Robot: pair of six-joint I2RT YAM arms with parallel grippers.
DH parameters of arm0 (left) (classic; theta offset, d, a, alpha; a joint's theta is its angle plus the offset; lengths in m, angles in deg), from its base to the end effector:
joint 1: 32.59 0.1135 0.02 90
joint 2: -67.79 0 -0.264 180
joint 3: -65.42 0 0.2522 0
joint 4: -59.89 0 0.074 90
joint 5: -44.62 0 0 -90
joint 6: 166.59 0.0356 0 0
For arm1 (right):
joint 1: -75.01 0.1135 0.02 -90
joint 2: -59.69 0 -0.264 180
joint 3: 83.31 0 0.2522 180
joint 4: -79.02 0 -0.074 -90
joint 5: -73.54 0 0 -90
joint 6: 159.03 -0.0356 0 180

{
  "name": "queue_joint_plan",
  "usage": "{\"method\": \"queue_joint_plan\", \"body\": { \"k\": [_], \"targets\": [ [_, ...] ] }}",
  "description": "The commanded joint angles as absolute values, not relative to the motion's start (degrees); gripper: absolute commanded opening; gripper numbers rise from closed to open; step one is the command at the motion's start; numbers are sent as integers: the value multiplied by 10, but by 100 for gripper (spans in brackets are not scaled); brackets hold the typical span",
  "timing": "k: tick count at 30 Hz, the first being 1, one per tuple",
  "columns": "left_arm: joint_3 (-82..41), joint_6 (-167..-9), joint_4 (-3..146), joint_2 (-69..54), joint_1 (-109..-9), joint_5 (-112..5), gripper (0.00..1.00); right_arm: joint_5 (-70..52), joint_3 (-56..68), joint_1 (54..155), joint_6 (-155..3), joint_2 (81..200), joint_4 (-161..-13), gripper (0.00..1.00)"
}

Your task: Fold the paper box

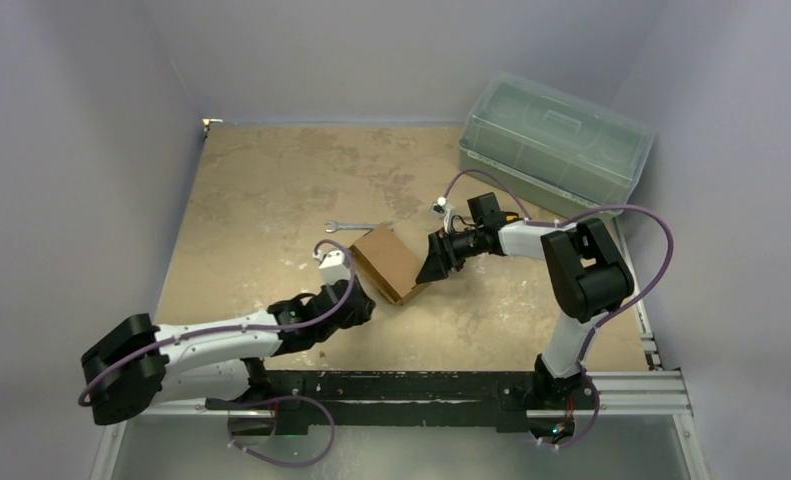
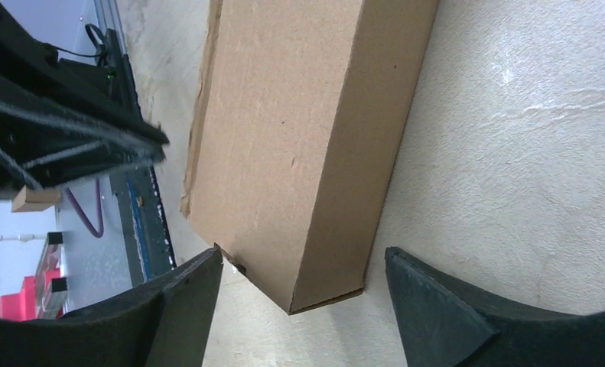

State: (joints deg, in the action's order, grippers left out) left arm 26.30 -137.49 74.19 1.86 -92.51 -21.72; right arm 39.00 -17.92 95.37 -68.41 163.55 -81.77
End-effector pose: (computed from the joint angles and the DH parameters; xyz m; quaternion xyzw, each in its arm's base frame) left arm 0.1215 -0.1813 0.1707 -0.0925 0.8903 -0.2600 0.3623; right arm 0.3002 0.1427 0.1333 -0.2821 0.8124 0.4825 0.1661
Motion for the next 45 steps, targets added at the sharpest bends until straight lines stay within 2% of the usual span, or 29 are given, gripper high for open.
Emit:
{"method": "queue_joint_plan", "body": {
  "k": [1,6,11,17,25,45],
  "targets": [
    [281,-1376,865,79,-899,-134,18,406,-161,944,-662,1601,-814,84],
    [278,-1337,833,75,-825,-152,20,403,-141,938,-642,1575,-796,93],
    [276,-1297,753,32,-736,-211,19,386,-81,938,-632,1584,-761,94],
    [275,-1283,681,-26,-673,-256,11,349,4,941,-685,1650,-783,92],
    [272,-1282,628,-64,-637,-286,7,359,50,970,-738,1715,-822,90],
    [223,-1277,571,-173,-624,-323,1,380,106,999,-884,1831,-911,83]
  ]
}}
